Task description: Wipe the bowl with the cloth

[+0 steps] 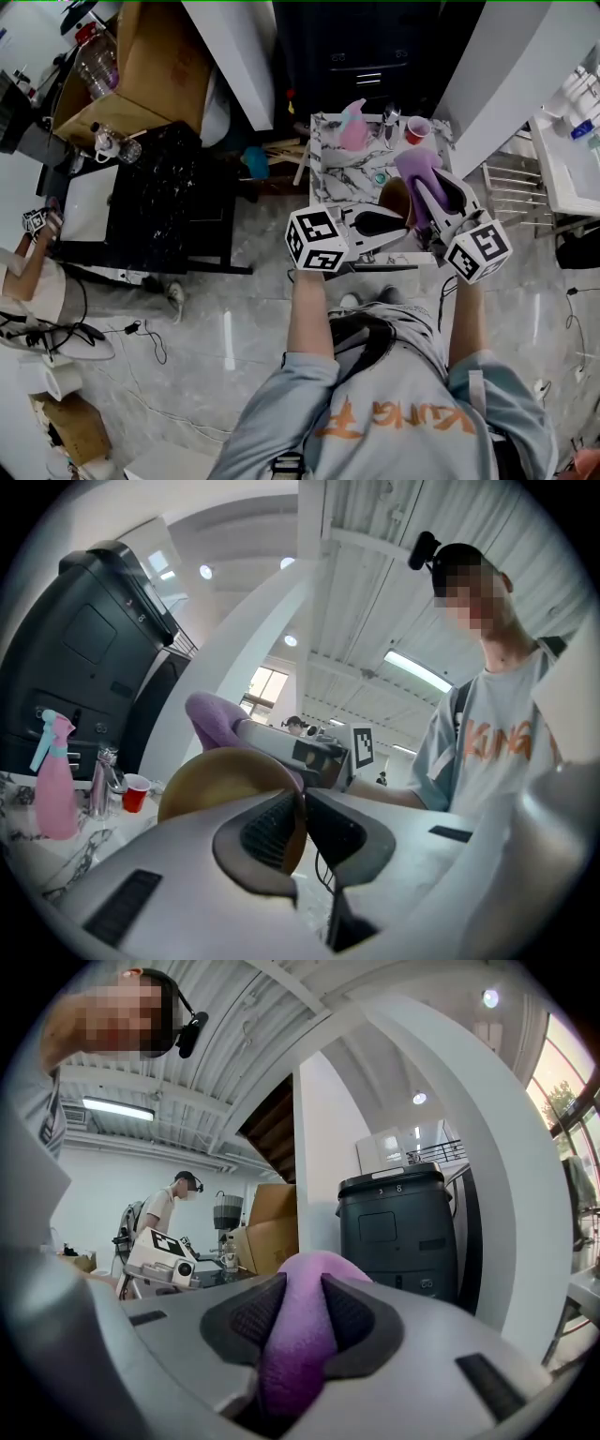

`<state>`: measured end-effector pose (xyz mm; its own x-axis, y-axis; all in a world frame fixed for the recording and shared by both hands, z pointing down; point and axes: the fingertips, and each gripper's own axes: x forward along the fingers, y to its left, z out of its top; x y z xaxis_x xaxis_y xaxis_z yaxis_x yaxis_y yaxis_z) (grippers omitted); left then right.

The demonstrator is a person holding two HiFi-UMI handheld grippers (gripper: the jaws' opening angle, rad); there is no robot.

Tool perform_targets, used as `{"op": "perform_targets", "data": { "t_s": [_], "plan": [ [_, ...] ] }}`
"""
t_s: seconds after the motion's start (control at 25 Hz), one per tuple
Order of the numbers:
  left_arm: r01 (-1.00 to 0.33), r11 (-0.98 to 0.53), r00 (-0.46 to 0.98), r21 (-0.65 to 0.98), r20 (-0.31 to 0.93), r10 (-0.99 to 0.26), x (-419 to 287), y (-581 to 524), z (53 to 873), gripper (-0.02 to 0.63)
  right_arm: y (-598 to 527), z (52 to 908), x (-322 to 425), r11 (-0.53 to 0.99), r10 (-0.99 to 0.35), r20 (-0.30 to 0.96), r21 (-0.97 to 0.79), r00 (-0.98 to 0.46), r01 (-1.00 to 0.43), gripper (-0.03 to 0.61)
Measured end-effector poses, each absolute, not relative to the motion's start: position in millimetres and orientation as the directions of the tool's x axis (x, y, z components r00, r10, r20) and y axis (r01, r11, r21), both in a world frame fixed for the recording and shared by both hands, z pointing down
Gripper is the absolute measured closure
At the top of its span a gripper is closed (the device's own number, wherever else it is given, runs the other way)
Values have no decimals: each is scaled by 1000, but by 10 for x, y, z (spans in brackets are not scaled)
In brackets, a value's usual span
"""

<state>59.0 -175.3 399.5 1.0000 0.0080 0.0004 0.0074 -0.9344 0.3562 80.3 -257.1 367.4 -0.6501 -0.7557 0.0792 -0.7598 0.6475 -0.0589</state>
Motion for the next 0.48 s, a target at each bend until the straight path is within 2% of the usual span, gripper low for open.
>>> {"op": "perform_targets", "data": {
  "t_s": [0.48],
  "plan": [
    [197, -937, 980, 288, -19, 201, 550, -1457, 3856, 578, -2645, 3638, 853, 681, -719, 55, -144, -693, -718, 454]
  ]
}}
